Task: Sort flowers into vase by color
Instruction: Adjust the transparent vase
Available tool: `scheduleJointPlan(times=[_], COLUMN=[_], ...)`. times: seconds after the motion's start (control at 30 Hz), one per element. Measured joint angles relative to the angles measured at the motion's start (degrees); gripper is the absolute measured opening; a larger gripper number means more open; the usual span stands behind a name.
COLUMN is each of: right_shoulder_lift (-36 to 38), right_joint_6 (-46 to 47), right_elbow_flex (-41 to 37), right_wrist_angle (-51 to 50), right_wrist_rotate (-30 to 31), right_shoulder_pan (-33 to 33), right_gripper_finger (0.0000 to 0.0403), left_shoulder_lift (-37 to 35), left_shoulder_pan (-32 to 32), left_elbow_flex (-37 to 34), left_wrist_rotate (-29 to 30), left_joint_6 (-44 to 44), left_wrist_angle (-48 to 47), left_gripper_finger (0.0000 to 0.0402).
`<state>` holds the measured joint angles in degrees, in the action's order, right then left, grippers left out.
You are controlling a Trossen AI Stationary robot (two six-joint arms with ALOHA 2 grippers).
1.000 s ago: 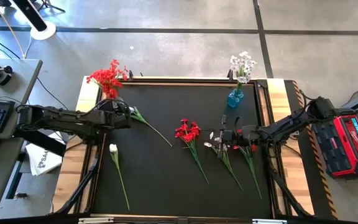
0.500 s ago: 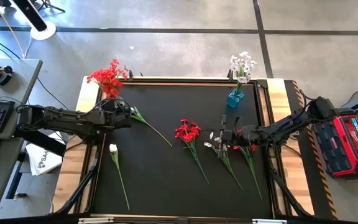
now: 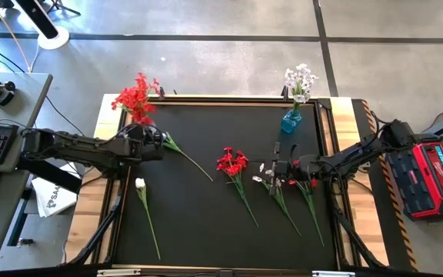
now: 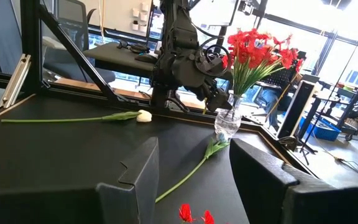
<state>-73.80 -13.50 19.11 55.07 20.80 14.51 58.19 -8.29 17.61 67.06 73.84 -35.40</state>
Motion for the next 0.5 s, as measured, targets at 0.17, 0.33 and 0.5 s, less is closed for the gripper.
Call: scheduleJointPlan(times=[0.17,0.33,0.5], right_shoulder_lift=[0.0,0.0,0.0], right_joint_6=[0.0,0.0,0.0], right_elbow_flex=[0.0,0.0,0.0], right_wrist_angle=[0.0,0.0,0.0], right_wrist_rotate=[0.0,0.0,0.0], right_shoulder_pan=[0.0,0.0,0.0], right_gripper_finger=[0.0169,0.0169,0.0169], left_shoulder_lift=[-1.1,-2.6,-2.9], left_shoulder_pan=[2.8,5.2,5.1], left_elbow_flex=[0.0,0.3,0.7], left_wrist_rotate=[-0.6,-1.1,-1.2], left_joint_6=[-0.9,-8.0,-23.7], left_wrist_angle=[0.5,6.2,18.2], left_gripper_finger=[0.0091,0.0060,0.0026])
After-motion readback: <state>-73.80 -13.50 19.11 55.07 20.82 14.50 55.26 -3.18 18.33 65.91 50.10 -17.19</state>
